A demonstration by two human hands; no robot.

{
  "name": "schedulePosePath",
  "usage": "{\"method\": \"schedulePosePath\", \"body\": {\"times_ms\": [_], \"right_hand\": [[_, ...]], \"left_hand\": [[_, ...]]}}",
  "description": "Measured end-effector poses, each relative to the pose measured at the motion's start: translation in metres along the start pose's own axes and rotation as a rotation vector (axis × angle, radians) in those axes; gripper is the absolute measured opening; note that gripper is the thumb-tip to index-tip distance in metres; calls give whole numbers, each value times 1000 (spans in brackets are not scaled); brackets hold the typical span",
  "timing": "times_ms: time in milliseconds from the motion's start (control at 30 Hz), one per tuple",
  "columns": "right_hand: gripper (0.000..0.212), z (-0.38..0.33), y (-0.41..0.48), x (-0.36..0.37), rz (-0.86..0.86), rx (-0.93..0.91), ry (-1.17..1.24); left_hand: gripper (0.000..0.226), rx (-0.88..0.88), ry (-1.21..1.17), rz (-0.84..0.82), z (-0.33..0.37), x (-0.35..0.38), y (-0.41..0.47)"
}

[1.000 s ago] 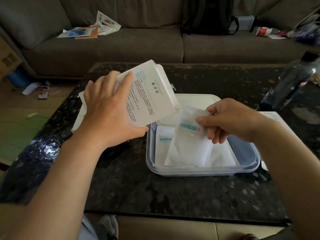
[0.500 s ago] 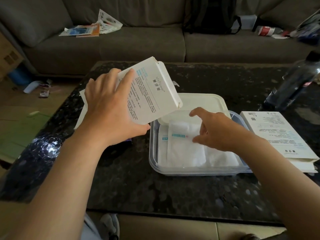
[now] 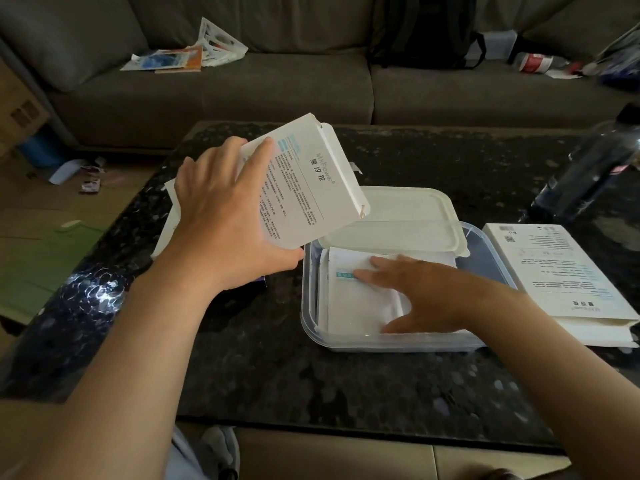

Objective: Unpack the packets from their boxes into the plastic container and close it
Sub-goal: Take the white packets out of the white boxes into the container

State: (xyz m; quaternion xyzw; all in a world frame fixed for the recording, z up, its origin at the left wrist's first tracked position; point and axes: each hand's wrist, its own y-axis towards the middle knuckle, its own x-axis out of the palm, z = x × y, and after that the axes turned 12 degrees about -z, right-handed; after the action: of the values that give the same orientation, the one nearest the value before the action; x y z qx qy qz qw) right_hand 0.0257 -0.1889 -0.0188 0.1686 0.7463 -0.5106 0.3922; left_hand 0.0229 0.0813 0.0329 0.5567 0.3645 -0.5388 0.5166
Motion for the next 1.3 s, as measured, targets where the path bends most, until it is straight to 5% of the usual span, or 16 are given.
{"method": "schedulePosePath", "body": {"times_ms": [633,1300], "right_hand": [[92,-21,29,2,28,-187,-114],[89,-14,39,7,24,-191,-151]], "left_hand": [[125,8,-8,1,0,0,0],[125,38,-4,-22,6,5,2]]}}
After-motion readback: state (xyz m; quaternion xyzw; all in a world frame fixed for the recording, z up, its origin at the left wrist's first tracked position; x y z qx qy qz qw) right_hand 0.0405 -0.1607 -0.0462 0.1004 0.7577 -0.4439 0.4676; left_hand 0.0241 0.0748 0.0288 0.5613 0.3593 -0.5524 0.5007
